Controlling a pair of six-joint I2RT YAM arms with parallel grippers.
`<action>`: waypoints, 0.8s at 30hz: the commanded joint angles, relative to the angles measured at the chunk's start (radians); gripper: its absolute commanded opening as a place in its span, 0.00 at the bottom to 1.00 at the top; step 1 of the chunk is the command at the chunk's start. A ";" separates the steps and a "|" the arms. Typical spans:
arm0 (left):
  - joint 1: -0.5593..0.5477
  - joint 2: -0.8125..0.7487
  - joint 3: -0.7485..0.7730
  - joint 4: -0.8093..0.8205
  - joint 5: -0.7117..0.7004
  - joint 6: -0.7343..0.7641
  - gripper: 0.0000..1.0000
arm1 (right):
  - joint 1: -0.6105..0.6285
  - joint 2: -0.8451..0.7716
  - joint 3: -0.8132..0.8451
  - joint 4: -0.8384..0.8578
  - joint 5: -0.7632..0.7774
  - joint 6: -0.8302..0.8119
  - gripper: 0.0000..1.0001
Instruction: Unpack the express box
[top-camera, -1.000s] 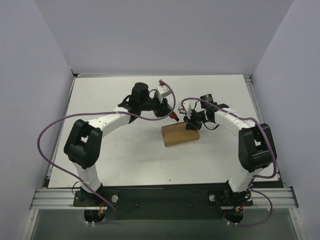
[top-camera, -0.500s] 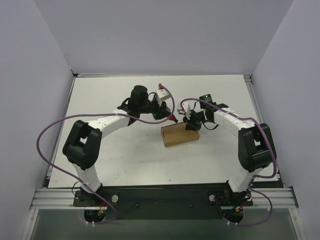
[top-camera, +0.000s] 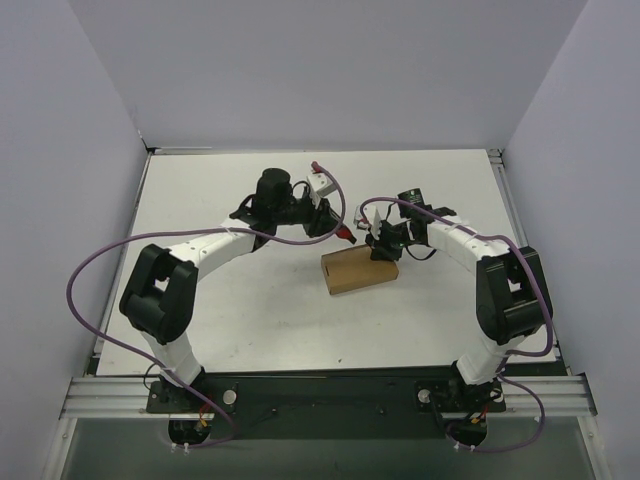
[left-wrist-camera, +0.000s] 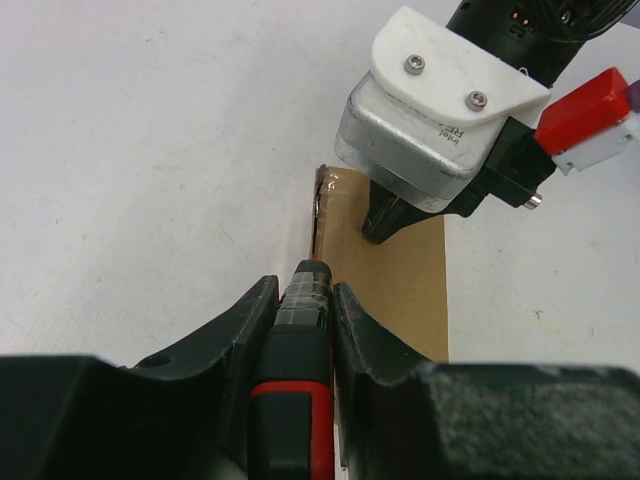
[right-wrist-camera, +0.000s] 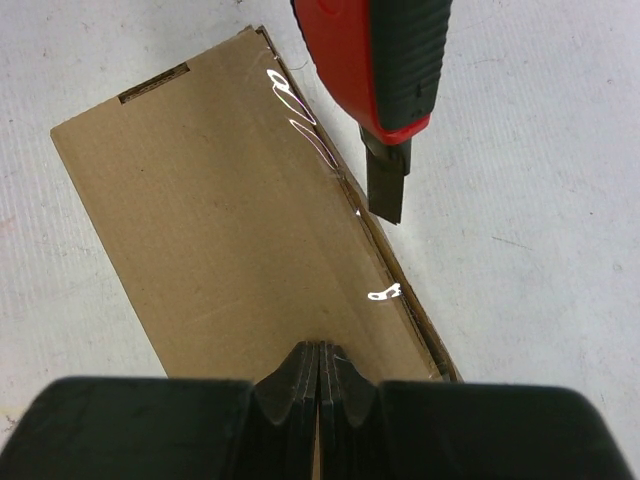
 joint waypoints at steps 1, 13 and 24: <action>-0.005 -0.043 -0.001 0.025 -0.010 0.016 0.00 | 0.007 0.030 0.011 -0.080 0.002 -0.017 0.00; -0.004 -0.043 -0.025 -0.035 -0.021 0.085 0.00 | 0.009 0.041 0.020 -0.080 0.007 -0.015 0.00; 0.016 -0.087 -0.036 -0.122 -0.033 0.155 0.00 | 0.009 0.038 0.002 -0.081 0.016 -0.013 0.00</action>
